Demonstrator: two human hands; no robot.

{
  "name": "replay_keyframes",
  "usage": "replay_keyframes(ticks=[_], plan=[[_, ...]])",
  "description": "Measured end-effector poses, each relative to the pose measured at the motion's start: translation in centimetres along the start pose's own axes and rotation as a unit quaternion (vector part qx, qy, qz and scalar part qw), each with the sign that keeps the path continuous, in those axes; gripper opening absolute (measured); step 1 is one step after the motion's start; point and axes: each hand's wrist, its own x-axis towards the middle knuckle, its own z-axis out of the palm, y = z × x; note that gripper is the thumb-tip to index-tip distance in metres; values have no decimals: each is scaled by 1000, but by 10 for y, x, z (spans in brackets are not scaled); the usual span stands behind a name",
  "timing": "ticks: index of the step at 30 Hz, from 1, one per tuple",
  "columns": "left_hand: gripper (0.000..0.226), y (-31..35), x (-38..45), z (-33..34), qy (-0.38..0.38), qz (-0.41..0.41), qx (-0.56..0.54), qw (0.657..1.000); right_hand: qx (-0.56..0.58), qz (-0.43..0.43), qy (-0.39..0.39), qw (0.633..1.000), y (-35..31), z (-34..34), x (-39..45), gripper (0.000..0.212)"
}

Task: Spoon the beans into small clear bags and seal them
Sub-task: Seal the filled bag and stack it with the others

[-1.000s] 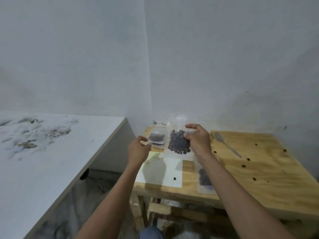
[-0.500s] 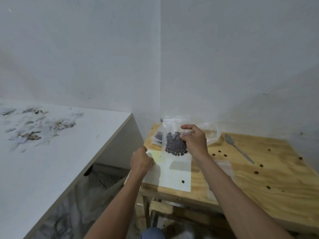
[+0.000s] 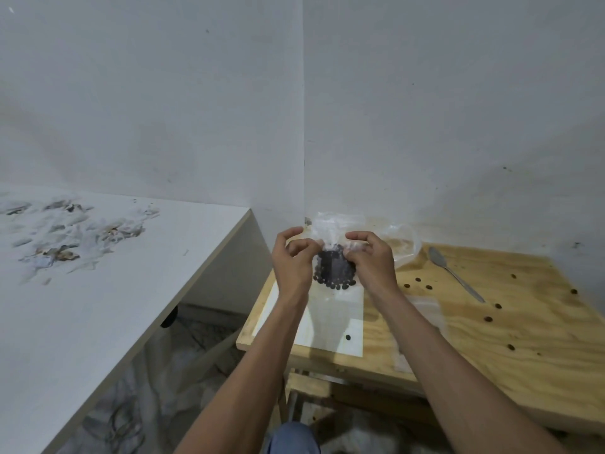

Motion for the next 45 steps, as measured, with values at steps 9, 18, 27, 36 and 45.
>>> replay_keyframes(ticks=[9,18,27,36,45], plan=[[38,-9,-27,38,55,4,-1,998,47,-25,6,999,-8,-11,-2,23],[29,2,-26,38,-13,69,128,989,22,-45,2,999,-12,-27,1,24],[27,3,-18,29,-128,16,60,990,33,-39,-31,998,-9,-33,2,29],[37,-15,-5,27,-117,-3,30,993,58,-4,-12,998,2,-20,11,37],[48,-34,64,-13,-138,-28,106,984,-71,-18,-90,993,27,1,42,38]])
